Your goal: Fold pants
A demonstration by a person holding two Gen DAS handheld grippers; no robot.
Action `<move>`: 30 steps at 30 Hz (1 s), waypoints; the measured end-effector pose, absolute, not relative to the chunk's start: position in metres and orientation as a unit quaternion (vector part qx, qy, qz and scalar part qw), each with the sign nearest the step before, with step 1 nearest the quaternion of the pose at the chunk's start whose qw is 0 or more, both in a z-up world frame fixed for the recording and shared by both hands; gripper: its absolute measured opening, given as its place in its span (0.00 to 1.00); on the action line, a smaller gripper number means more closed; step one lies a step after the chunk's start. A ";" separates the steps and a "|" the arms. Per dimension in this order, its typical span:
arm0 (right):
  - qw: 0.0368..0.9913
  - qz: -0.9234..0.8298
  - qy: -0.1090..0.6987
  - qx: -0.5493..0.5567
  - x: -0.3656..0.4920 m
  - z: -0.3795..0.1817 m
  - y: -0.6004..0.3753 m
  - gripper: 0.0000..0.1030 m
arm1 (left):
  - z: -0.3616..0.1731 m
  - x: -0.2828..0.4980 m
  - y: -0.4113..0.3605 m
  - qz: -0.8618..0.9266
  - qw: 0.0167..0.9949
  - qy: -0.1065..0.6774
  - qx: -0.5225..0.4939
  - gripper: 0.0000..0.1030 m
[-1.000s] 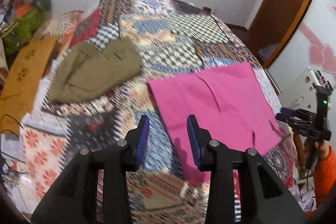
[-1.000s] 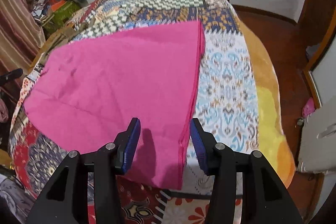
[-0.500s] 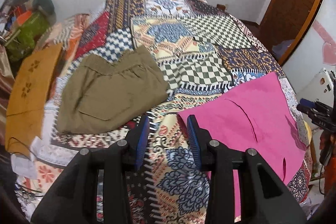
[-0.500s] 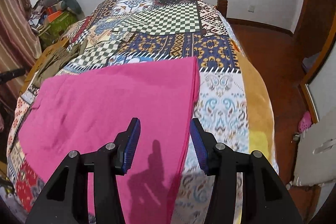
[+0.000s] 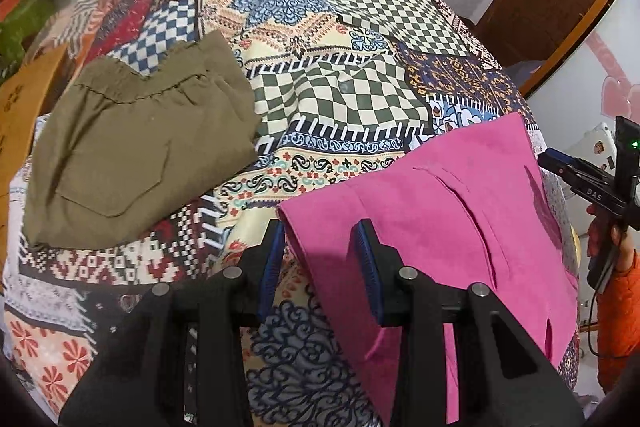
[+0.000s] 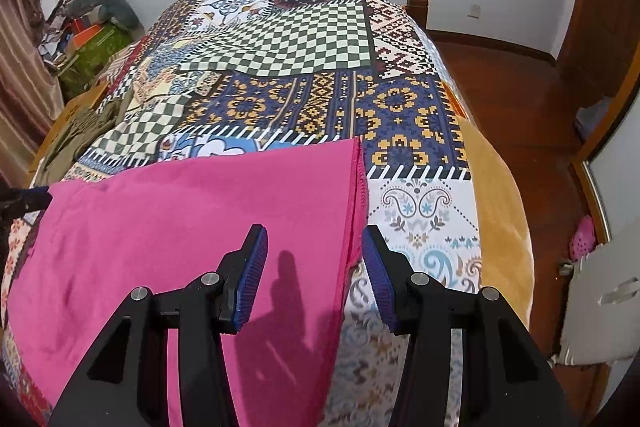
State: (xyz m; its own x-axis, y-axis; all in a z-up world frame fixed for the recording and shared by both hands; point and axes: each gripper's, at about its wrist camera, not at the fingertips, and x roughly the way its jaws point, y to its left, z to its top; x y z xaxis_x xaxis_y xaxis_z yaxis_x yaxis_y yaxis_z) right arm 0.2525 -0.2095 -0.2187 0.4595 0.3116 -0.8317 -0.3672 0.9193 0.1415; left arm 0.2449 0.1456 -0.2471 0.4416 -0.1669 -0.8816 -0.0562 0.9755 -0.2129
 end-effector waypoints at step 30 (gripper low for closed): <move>0.871 0.199 0.448 -0.022 0.304 -0.242 -0.199 0.06 | -0.252 0.245 0.134 -0.009 0.865 0.497 -0.070 0.04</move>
State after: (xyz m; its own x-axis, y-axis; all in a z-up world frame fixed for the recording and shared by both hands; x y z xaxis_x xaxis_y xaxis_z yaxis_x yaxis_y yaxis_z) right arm 0.3041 -0.1994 -0.2418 0.5192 0.3272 -0.7896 -0.3659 0.9200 0.1406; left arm 0.2449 0.1342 -0.2522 0.5059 -0.0860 -0.8583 -0.0540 0.9899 -0.1310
